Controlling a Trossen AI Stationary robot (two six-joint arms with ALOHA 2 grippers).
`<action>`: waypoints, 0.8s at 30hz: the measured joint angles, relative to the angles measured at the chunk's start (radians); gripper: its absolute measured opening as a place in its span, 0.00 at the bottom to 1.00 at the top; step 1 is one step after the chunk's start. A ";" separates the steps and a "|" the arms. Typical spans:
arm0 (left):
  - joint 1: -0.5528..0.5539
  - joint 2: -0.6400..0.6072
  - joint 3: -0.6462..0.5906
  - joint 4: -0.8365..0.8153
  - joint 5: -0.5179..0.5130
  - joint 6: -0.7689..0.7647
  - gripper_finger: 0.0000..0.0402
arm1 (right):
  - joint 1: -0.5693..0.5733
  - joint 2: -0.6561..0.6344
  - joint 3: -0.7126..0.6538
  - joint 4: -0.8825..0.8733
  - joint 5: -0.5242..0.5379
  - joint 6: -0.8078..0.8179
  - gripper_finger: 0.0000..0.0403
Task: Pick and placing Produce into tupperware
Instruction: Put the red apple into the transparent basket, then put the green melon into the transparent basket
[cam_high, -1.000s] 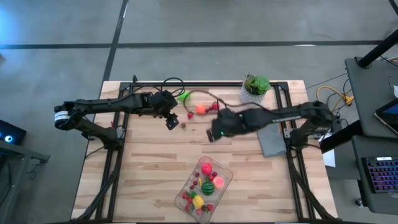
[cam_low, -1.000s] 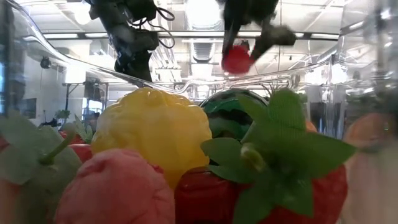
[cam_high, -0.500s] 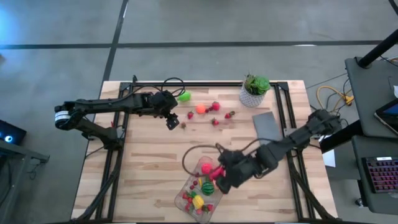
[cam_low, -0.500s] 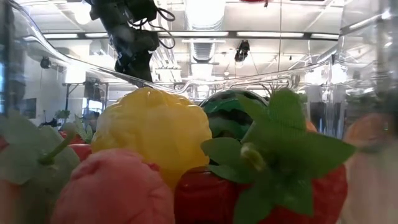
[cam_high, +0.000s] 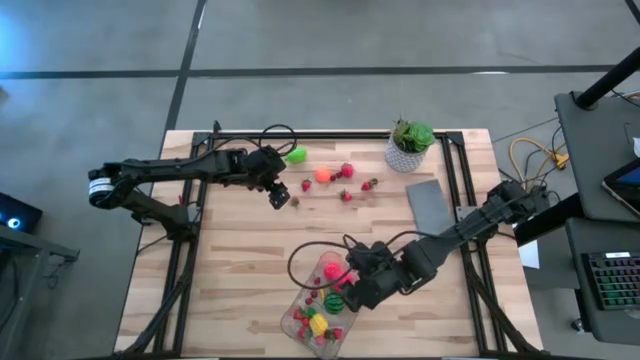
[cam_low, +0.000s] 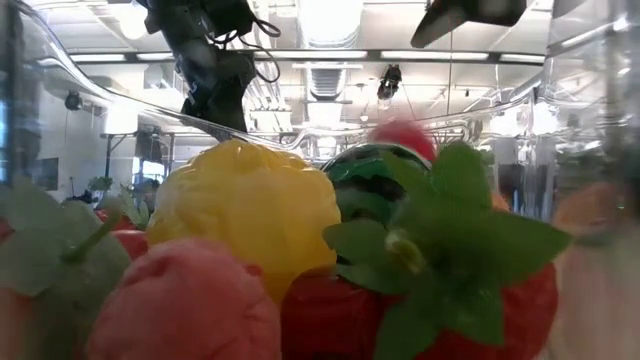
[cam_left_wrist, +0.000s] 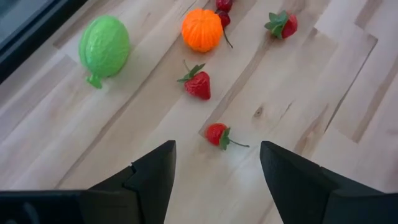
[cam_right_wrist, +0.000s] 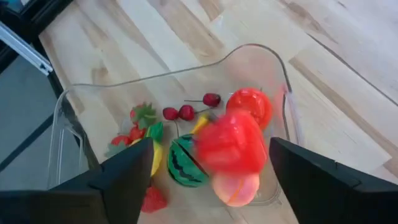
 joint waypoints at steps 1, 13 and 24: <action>0.000 0.002 0.000 -0.001 0.000 0.000 0.55 | 0.000 0.000 0.000 0.000 0.000 0.000 0.80; 0.073 0.071 0.013 0.003 0.009 0.126 0.55 | -0.034 -0.073 0.057 -0.140 0.139 0.000 0.89; 0.239 0.326 0.199 -0.054 0.033 0.301 0.55 | -0.140 -0.196 0.124 -0.276 0.213 -0.083 0.89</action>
